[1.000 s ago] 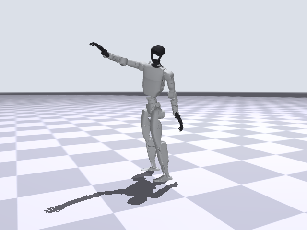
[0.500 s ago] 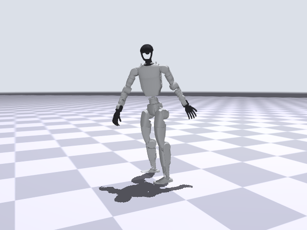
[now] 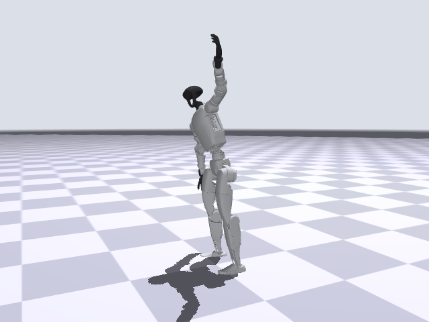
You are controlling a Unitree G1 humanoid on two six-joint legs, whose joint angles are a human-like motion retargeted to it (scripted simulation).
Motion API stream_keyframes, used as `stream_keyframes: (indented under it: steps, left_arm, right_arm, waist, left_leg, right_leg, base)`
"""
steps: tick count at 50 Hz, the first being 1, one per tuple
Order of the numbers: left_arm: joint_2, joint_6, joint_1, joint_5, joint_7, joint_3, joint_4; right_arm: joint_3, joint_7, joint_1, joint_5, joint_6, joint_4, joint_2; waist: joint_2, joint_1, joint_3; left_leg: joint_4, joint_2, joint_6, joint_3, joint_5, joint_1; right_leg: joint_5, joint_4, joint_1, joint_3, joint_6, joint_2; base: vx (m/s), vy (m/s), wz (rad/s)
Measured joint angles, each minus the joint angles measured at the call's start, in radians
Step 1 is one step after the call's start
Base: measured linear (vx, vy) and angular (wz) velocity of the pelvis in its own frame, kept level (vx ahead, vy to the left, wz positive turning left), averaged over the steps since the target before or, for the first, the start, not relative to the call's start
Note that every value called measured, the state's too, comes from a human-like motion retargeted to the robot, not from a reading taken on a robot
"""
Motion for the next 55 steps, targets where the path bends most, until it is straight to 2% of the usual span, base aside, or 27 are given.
stream_keyframes:
  steps: [6,11,12,13,15,18,20,23,27,32,38,45,48,51,52,53,54,55]
  left_arm:
    - [0.165,0.039,-0.095,0.192,-0.064,-0.085,-0.174]
    - [0.271,0.067,0.0,0.416,-0.09,-0.074,-0.286]
    - [0.323,0.077,0.103,0.473,-0.094,0.008,-0.286]
    - [0.426,0.091,0.322,0.531,-0.101,0.207,-0.255]
    - [0.586,0.087,0.944,0.691,-0.099,0.782,-0.194]
    - [0.586,0.093,1.164,0.865,-0.126,0.911,-0.251]
    - [0.586,0.101,1.193,0.955,-0.157,0.907,-0.28]
    - [0.586,0.109,1.193,1.03,-0.2,0.856,-0.305]
    - [0.586,0.122,1.193,1.041,-0.257,0.802,-0.312]
    - [0.586,0.157,1.193,1.009,-0.358,0.767,-0.265]
    - [0.586,0.222,1.193,0.974,-0.46,0.745,-0.118]
    - [0.575,0.404,1.193,0.803,-0.577,0.897,0.212]
    - [0.549,0.47,1.193,0.813,-0.643,0.972,0.39]
    - [0.487,0.484,1.193,0.884,-0.718,1.006,0.543]
    - [0.437,0.47,1.193,0.918,-0.748,0.992,0.581]
    - [0.344,0.437,1.193,0.957,-0.785,0.941,0.601]
    - [0.053,0.384,1.113,0.965,-0.769,0.67,0.498]
    - [-0.337,0.32,0.993,0.959,-0.728,0.287,0.333]
  right_arm:
    - [0.139,-0.014,-0.128,0.02,-0.005,-0.063,-0.001]
    - [0.254,-0.01,-0.259,0.074,-0.011,-0.08,0.035]
    - [0.268,-0.008,-0.285,0.092,-0.012,-0.072,0.059]
    - [0.265,-0.006,-0.305,0.115,-0.014,-0.056,0.105]
    - [0.176,-0.004,-0.244,0.152,-0.023,-0.039,0.112]
    - [0.156,0.001,-0.258,0.211,-0.028,-0.029,0.083]
    - [0.136,0.004,-0.298,0.256,-0.03,-0.016,0.085]
    - [0.092,0.006,-0.376,0.325,-0.03,0.012,0.115]
    - [-0.008,0.001,-0.481,0.42,-0.027,0.043,0.178]
    - [-0.196,-0.035,-0.586,0.546,-0.028,0.046,0.268]
    - [-0.444,-0.134,-0.651,0.68,-0.074,-0.01,0.34]
    - [-0.72,-0.283,-0.722,0.736,-0.199,-0.171,0.18]
    - [-0.816,-0.328,-0.741,0.723,-0.244,-0.242,0.074]
    - [-0.887,-0.368,-0.742,0.69,-0.274,-0.3,-0.048]
    - [-0.892,-0.383,-0.74,0.671,-0.278,-0.315,-0.088]
    - [-0.87,-0.402,-0.734,0.642,-0.273,-0.327,-0.124]
    - [-0.745,-0.411,-0.705,0.61,-0.265,-0.34,-0.14]
    - [-0.568,-0.414,-0.662,0.577,-0.254,-0.353,-0.146]
  waist:
    - [0.025,-0.233,0.08]
    - [-0.002,-0.431,0.16]
    - [-0.025,-0.461,0.174]
    - [-0.065,-0.472,0.183]
    - [-0.064,-0.432,0.138]
    - [-0.061,-0.511,0.143]
    - [-0.086,-0.568,0.167]
    - [-0.158,-0.646,0.206]
    - [-0.291,-0.718,0.248]
    - [-0.498,-0.744,0.279]
    - [-0.77,-0.685,0.3]
    - [-0.842,-0.595,0.321]
    - [-0.859,-0.568,0.316]
    - [-0.873,-0.547,0.279]
    - [-0.876,-0.554,0.24]
    - [-0.877,-0.583,0.161]
    - [-0.869,-0.665,-0.043]
    - [-0.857,-0.774,-0.309]
  left_leg:
    - [0.009,0.007,0.016,0.057,-0.014,0.015]
    - [0.009,0.011,0.033,0.104,-0.026,0.032]
    - [0.009,0.011,0.036,0.113,-0.029,0.038]
    - [0.009,0.011,0.039,0.123,-0.033,0.046]
    - [0.007,0.012,0.045,0.147,-0.039,0.056]
    - [0.007,0.016,0.05,0.176,-0.049,0.061]
    - [0.009,0.017,0.052,0.196,-0.056,0.066]
    - [0.01,0.019,0.054,0.227,-0.067,0.08]
    - [0.011,0.022,0.057,0.27,-0.08,0.102]
    - [0.014,0.026,0.067,0.32,-0.094,0.127]
    - [0.02,0.031,0.08,0.357,-0.102,0.143]
    - [0.046,0.092,0.085,0.338,-0.098,0.003]
    - [0.061,0.12,0.083,0.307,-0.097,-0.059]
    - [0.077,0.148,0.079,0.268,-0.097,-0.116]
    - [0.087,0.16,0.077,0.254,-0.099,-0.14]
    - [0.101,0.173,0.075,0.238,-0.103,-0.172]
    - [0.112,0.165,0.075,0.239,-0.112,-0.178]
    - [0.12,0.147,0.076,0.248,-0.122,-0.171]
  right_leg:
    - [0.011,-0.003,-0.018,0.065,0.007,0.006]
    - [0.021,-0.005,-0.033,0.118,0.018,0.011]
    - [0.023,-0.005,-0.033,0.129,0.021,0.012]
    - [0.024,-0.005,-0.031,0.139,0.024,0.012]
    - [0.029,-0.007,-0.037,0.165,0.03,0.015]
    - [0.037,-0.01,-0.051,0.198,0.041,0.021]
    - [0.042,-0.011,-0.058,0.22,0.05,0.024]
    - [0.051,-0.013,-0.063,0.253,0.064,0.03]
    - [0.063,-0.015,-0.068,0.3,0.083,0.038]
    - [0.077,-0.014,-0.074,0.354,0.098,0.051]
    - [0.092,-0.012,-0.08,0.395,0.107,0.063]
    - [0.128,-0.035,-0.19,0.369,0.101,0.12]
    - [0.134,-0.04,-0.227,0.336,0.094,0.142]
    - [0.138,-0.046,-0.254,0.297,0.086,0.164]
    - [0.14,-0.049,-0.265,0.282,0.083,0.173]
    - [0.142,-0.054,-0.28,0.267,0.079,0.183]
    - [0.139,-0.055,-0.28,0.268,0.08,0.173]
    - [0.132,-0.054,-0.274,0.276,0.084,0.153]
  base:
    - [-0.01,0.0,-0.54]
    - [0.0,0.02,-0.54]
    - [-0.01,0.02,-0.54]
    - [0.0,0.02,-0.58]
    - [0.01,0.03,-0.63]
    - [0.02,0.03,-0.57]
    - [0.01,0.03,-0.56]
    - [0.01,0.03,-0.58]
    - [0.0,0.03,-0.6]
    - [-0.01,0.02,-0.56]
    - [-0.01,0.0,-0.36]
    - [0.0,0.0,0.07]
    - [0.0,-0.02,0.38]
    - [0.01,-0.03,0.46]
    - [0.03,-0.04,0.48]
    - [0.07,-0.04,0.39]
    - [0.13,-0.04,0.24]
    - [0.15,0.06,-0.03]
